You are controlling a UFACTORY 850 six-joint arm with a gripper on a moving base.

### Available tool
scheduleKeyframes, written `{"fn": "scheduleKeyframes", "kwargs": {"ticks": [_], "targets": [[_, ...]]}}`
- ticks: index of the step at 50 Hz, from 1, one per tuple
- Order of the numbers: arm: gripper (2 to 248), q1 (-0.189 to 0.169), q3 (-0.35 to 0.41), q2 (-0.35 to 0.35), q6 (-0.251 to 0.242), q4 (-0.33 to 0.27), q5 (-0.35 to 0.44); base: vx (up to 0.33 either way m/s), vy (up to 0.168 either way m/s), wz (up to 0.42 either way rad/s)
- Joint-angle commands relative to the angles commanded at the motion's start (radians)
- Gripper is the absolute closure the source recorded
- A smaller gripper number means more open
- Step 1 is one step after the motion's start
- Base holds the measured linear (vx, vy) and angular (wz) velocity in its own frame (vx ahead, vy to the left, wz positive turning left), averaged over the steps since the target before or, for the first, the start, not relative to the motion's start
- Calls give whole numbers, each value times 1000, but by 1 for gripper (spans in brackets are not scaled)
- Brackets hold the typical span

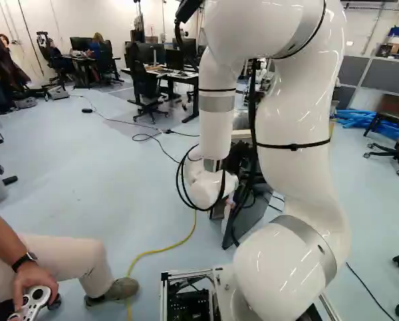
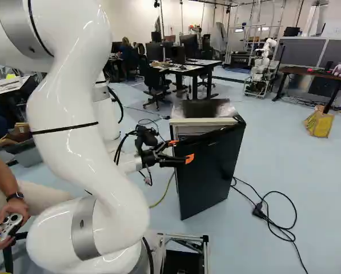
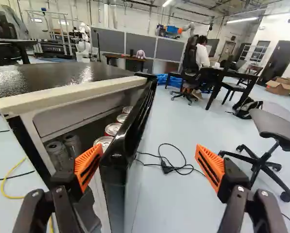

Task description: Grab a drink from the fridge

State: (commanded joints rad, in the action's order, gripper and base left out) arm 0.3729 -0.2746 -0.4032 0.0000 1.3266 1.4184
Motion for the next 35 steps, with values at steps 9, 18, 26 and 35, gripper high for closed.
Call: {"fn": "scheduleKeyframes", "kwargs": {"ticks": [9, 18, 26, 35], "targets": [[3, -11, 16, 8, 0, 15, 0, 0, 0, 0], [3, -24, 31, 14, 0, 33, 0, 0, 0, 0], [3, -36, 43, 20, 0, 49, 0, 0, 0, 0], [3, -51, 56, 26, 0, 68, 0, 0, 0, 0]]}}
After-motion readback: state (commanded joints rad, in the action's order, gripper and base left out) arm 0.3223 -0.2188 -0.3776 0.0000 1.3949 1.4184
